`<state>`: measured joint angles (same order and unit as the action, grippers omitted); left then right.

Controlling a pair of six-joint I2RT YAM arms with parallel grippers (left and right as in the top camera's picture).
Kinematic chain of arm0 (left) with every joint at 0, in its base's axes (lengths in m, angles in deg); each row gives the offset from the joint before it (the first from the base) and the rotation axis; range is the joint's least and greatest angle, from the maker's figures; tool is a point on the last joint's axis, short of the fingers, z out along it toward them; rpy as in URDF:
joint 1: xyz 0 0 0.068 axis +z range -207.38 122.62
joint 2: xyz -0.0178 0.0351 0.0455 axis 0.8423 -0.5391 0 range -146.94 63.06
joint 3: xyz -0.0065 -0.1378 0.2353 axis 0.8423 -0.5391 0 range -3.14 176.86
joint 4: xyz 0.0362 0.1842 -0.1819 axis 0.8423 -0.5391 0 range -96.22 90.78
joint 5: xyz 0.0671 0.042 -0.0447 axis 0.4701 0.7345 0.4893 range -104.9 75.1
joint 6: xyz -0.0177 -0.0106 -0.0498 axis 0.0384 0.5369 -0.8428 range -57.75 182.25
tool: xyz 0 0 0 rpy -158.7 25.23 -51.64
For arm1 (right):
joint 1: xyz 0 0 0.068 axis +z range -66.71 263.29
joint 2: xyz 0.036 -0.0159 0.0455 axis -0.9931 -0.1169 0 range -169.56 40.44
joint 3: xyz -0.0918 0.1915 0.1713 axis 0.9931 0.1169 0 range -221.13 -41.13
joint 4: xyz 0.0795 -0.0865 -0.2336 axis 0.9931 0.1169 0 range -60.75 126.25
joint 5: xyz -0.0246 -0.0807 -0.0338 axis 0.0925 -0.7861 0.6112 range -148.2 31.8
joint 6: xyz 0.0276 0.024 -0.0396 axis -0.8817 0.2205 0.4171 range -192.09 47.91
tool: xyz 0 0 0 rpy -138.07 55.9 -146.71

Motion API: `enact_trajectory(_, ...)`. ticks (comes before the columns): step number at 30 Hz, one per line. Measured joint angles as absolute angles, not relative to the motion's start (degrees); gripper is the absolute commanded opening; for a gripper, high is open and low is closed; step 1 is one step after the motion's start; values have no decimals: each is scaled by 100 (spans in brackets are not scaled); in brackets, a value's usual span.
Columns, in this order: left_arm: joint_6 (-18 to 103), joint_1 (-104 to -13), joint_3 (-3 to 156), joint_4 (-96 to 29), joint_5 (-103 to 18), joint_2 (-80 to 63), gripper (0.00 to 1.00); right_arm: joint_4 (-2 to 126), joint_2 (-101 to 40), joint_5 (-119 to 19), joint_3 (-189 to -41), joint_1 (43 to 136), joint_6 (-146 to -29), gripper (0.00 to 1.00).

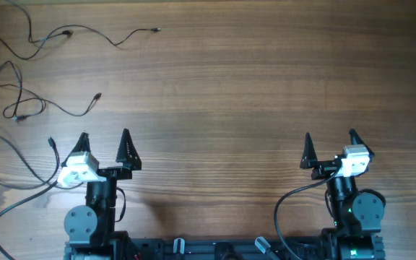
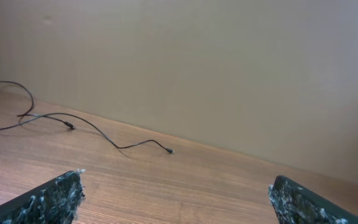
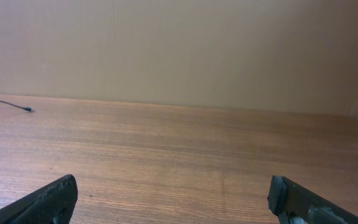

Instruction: Untangle cables

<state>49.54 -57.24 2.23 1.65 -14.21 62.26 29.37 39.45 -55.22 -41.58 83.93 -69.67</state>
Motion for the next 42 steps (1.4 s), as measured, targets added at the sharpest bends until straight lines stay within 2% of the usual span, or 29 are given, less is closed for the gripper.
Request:
enact_trajectory(10, 4954, -5724, -230, 661, -1482, 6226, 100, 2937, 3945, -5522, -4158, 8393, -6965, 100)
enact_trajectory(18, 4954, -5724, -252, -342, -1500, 6226, 100, 2937, 3945, -5522, -4158, 8393, -6967, 100)
enact_trajectory(35, 5196, -5794, -252, -347, -1546, 6228, 100, 2937, 3945, -5522, -4158, 8393, -6965, 100)
enact_trajectory(42, 5843, -5802, -252, -347, -1567, 6228, 100, 2937, 3945, -5522, -4158, 8393, -6965, 100)
